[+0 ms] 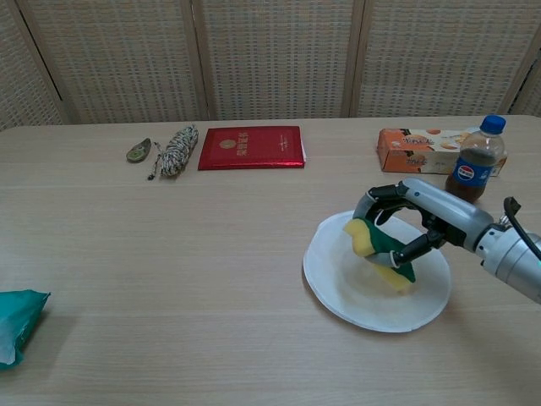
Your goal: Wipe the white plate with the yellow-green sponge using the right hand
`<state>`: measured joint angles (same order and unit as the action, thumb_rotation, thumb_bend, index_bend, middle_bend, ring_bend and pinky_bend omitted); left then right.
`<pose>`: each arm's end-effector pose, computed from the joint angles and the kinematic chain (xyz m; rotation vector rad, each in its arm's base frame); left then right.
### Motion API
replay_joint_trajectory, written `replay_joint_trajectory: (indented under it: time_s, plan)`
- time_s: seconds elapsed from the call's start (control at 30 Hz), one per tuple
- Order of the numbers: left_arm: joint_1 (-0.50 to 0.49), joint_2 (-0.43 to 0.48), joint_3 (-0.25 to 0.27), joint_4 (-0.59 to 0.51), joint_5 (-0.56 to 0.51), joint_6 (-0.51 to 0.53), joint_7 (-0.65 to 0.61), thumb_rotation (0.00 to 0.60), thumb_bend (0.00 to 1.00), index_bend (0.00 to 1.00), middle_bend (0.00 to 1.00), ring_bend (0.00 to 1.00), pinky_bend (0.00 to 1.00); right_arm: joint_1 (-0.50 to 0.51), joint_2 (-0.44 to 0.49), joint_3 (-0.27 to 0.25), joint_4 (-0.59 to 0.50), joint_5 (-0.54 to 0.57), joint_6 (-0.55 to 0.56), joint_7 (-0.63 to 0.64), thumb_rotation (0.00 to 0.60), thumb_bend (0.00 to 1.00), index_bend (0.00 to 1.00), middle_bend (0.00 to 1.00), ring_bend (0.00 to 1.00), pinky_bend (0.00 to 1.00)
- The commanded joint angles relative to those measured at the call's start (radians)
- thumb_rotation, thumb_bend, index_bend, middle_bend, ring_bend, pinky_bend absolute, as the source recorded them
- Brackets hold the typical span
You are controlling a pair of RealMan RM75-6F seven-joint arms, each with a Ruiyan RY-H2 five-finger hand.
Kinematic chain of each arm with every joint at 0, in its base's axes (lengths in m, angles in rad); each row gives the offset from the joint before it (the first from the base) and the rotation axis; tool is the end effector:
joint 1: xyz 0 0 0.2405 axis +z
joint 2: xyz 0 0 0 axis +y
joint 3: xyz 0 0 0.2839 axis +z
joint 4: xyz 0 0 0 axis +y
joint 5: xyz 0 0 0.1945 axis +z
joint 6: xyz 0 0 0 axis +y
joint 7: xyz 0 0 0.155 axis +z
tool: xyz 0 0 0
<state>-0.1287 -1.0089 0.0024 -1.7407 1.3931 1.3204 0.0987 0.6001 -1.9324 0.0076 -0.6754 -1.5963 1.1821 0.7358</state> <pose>-0.3321 0.1914 0.1864 -1.4697 -1.0190 -0.6911 -0.2415 -0.3405 -0.0788 1.7306 -1.3479 1.3670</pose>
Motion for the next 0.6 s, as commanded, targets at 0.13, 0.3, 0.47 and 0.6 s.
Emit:
replay_joint_trajectory:
  time_s: [0.13, 0.3, 0.47, 0.6]
  plan:
    - [0.0, 0.001, 0.0, 0.0, -0.001, -0.001, -0.002, 0.6, 0.0, 0.0, 0.0, 0.0, 0.0, -0.014, -0.02, -0.029, 0.042, -0.003, -0.035, 0.006, 0.6, 0.3, 0.44, 0.52, 0.32, 0.3]
    - [-0.002, 0.002, -0.001, 0.0, -0.004, -0.004, -0.002, 0.6, 0.0, 0.0, 0.0, 0.0, 0.0, -0.024, -0.023, -0.053, 0.048, -0.036, 0.01, 0.032, 0.6, 0.3, 0.44, 0.52, 0.32, 0.3]
    - [-0.003, 0.0, 0.001, 0.0, -0.004, -0.009, 0.001, 0.6, 0.0, 0.0, 0.0, 0.0, 0.0, -0.023, -0.012, -0.056, 0.043, -0.047, 0.031, 0.029, 0.6, 0.3, 0.44, 0.52, 0.32, 0.3]
    - [-0.002, 0.001, 0.001, -0.001, -0.003, -0.006, 0.0, 0.6, 0.0, 0.0, 0.0, 0.0, 0.0, -0.026, 0.0, -0.054, 0.029, -0.045, 0.039, 0.037, 0.6, 0.3, 0.44, 0.53, 0.32, 0.3]
